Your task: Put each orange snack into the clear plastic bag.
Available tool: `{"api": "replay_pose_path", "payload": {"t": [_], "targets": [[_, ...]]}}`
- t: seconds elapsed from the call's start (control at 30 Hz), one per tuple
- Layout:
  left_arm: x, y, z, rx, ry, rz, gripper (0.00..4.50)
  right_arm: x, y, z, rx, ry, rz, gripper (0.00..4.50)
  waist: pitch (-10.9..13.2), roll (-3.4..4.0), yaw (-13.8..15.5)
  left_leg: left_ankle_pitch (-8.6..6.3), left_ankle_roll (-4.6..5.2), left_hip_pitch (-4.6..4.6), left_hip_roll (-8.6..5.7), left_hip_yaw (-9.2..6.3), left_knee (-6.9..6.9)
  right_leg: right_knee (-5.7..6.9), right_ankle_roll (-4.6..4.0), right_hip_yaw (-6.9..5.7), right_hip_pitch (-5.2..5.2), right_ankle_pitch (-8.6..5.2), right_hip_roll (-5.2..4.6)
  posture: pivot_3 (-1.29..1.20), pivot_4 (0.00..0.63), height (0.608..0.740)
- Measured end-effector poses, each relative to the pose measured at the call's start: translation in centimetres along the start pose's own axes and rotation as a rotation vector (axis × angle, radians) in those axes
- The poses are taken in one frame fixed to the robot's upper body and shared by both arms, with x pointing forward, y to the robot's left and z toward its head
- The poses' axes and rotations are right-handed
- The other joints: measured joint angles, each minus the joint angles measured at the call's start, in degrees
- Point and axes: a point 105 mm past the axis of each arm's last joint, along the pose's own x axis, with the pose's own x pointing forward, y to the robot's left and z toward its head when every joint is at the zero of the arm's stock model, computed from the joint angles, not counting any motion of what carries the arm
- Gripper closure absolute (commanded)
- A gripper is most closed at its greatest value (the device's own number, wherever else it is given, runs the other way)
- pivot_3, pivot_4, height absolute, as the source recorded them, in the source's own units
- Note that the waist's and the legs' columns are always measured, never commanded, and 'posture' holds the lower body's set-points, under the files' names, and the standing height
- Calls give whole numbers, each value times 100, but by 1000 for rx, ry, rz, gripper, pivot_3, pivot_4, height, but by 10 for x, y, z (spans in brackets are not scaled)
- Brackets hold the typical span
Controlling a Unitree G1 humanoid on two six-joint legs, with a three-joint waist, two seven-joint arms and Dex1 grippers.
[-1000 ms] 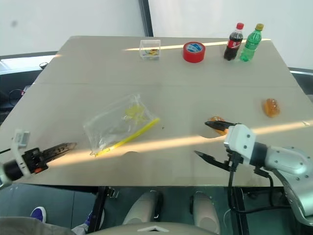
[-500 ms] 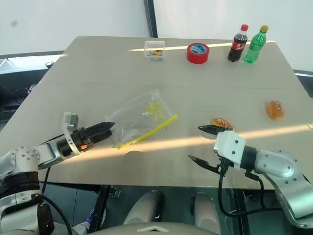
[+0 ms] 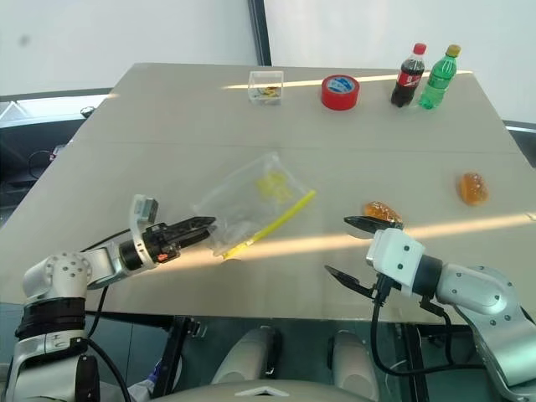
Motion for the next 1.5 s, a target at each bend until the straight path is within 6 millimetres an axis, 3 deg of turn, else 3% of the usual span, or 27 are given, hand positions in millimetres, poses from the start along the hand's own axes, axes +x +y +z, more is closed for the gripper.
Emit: {"api": "replay_pose_path", "payload": {"t": [0.2,0.37,0.5,0.7,0.8,0.87,1.1,1.23,1.3,1.5], "targets": [[23,-4,5,-240,-114,-41,0,2,-1,-2,-10,8,-1,31,-5,-8,-13,1,2,-9,-9,-17,12,2,5,-21,1,0,28,0,150,740],[34,-14,-12,-7,-52,57,0,6,-1,-1,-16,1,-7,31,-15,-9,-27,1,0,-2,-10,-4,0,0,5,-3,1,0,12,0,150,740],[55,-15,-3,-258,-214,-23,0,9,-2,0,-23,-7,-10,31,-18,-18,57,2,2,-15,-20,-35,23,1,8,-42,3,-1,13,0,150,740],[65,-17,3,-292,-190,23,0,10,-5,0,-29,-6,-22,31,-25,-39,6,2,1,-16,-23,-35,22,2,7,-41,7,-1,17,0,150,740],[85,-22,7,-315,-194,60,0,12,-6,0,-36,-6,-29,31,-24,-42,23,2,0,-21,-26,-41,22,1,8,-45,7,0,15,0,150,740],[95,-23,8,-328,-187,98,838,14,-8,1,-38,-10,-37,0,-22,-45,7,3,0,-22,-28,-39,23,1,8,-44,6,0,14,0,150,740],[111,-30,8,-405,-187,134,4401,20,-11,4,-52,-26,-62,0,-8,-66,-4,16,-24,-28,-25,-40,15,-1,9,-44,-2,0,19,0,150,740],[112,-39,17,-442,-223,112,4401,25,-18,2,-122,-5,-106,0,2,-83,-2,17,-26,-29,-26,-40,16,-1,9,-45,-2,0,18,0,150,740],[116,-53,30,-473,-259,65,4401,35,-25,-2,-218,27,-133,0,10,-97,1,19,-30,-30,-26,-41,17,0,9,-46,-3,0,17,0,150,740],[115,-86,55,-541,-301,-26,4401,67,-51,-41,-423,173,-286,0,13,-102,-16,21,-34,-30,-27,-29,13,0,8,-34,-11,1,18,0,150,740]]}}
